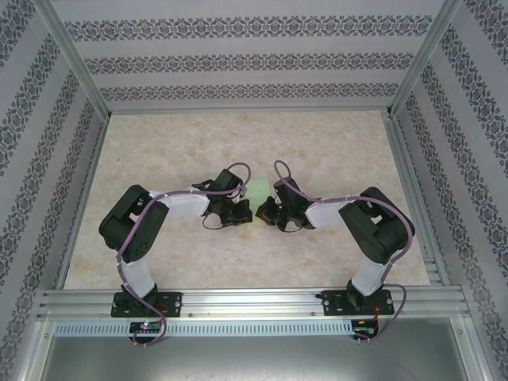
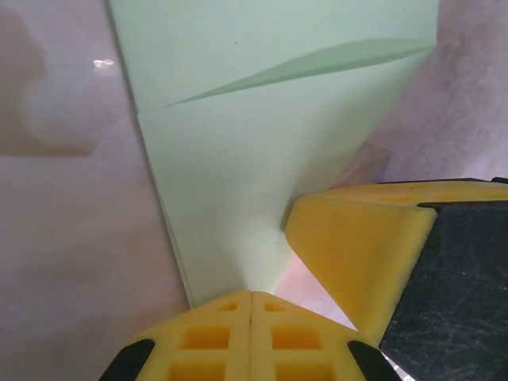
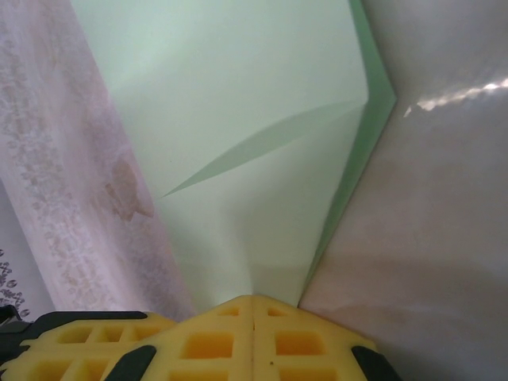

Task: Fold a paper plane with a square sheet of paper (pick it up from the middle)

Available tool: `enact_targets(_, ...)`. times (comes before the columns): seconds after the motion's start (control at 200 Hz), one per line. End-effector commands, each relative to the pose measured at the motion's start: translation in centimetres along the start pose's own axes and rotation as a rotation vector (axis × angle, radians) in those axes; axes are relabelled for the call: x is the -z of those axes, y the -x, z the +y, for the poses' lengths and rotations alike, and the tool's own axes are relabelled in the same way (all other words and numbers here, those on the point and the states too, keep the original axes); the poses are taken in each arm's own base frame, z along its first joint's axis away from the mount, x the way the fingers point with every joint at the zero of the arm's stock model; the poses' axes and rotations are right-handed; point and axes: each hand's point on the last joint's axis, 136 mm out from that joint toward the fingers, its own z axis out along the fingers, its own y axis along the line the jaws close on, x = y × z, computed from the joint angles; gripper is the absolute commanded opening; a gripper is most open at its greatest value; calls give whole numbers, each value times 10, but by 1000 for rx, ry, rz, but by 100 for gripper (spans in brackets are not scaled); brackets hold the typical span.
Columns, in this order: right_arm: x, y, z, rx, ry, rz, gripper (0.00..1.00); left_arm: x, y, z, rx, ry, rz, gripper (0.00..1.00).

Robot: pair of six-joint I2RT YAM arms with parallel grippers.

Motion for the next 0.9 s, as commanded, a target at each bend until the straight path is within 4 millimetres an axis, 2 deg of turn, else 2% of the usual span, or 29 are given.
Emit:
enact_targets(0.0, -5, -7, -16, -26, -51, 13, 4, -1, -2, -14, -16, -49, 8, 0)
enact_targets(0.13, -4, -7, -18, -27, -60, 11, 4, 2, -8, -12, -30, -39, 19, 0)
enact_targets(0.315, -3, -6, -18, -23, -60, 9, 4, -6, -15, 2, -11, -7, 44, 0)
enact_targets(0.629, 12, -1, 11, 107, 8, -4, 5, -10, -20, 25, 4, 75, 36, 0)
enact_targets(0.894, -2, -12, 1, 104, -30, 61, 4, -9, -20, 32, 16, 105, 28, 0)
